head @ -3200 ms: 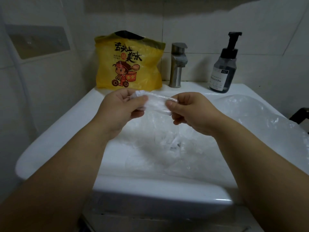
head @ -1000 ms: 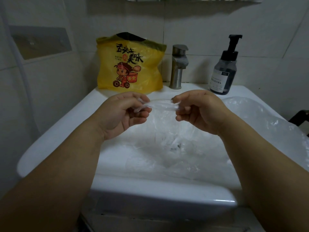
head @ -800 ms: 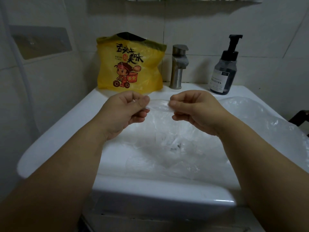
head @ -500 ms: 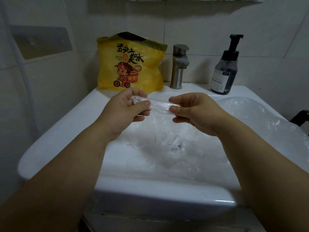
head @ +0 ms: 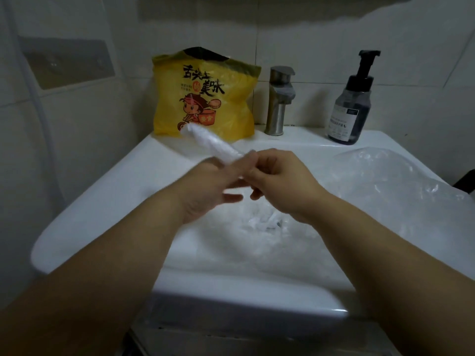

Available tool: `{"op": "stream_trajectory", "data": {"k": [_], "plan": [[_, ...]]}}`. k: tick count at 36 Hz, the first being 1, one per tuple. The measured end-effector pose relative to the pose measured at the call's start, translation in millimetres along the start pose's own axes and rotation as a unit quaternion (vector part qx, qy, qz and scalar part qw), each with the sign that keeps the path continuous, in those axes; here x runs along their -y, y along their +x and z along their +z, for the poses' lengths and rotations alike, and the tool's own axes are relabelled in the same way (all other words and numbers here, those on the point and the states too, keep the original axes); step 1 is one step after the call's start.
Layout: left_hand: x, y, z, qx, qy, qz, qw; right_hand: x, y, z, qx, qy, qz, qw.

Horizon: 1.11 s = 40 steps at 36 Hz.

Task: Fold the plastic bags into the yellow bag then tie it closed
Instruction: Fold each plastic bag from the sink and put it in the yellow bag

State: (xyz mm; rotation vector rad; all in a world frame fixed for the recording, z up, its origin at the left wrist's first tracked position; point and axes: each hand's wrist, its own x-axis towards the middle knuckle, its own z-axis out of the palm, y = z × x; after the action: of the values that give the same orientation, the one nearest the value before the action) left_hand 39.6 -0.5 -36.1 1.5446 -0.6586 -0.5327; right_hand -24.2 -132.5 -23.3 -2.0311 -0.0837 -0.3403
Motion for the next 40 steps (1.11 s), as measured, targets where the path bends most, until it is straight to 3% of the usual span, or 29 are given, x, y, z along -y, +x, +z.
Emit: {"op": "stream_trajectory", "data": {"k": [6, 11, 15, 21, 25, 32, 36, 40], "plan": [[-4, 4, 13, -0.078, 0.019, -0.002, 0.997, 0, -2, 8, 0.001, -0.003, -0.036, 0.999], [-10, 4, 7, -0.076, -0.034, 0.026, 0.996, 2, 1, 7, -0.003, -0.001, -0.019, 1.000], [-14, 6, 2, -0.187, -0.088, 0.062, 0.977, 3, 1, 3, 0.007, 0.006, 0.002, 1.000], [-14, 7, -4, -0.310, -0.043, 0.073, 0.947, 2, 2, -4, 0.026, 0.012, 0.026, 0.999], [-7, 7, -17, -0.354, 0.060, 0.106, 0.927, -3, 4, -11, 0.030, 0.002, 0.033, 0.999], [-5, 2, -21, -0.335, 0.200, 0.144, 0.910, -8, 5, -19, 0.052, 0.056, 0.064, 0.995], [-13, 5, -21, -0.320, 0.150, 0.124, 0.927, -6, 9, -25, 0.014, 0.112, 0.090, 0.990], [-31, 9, -31, -0.247, 0.051, 0.095, 0.963, 5, 25, -37, -0.007, 0.113, 0.086, 0.990]]}}
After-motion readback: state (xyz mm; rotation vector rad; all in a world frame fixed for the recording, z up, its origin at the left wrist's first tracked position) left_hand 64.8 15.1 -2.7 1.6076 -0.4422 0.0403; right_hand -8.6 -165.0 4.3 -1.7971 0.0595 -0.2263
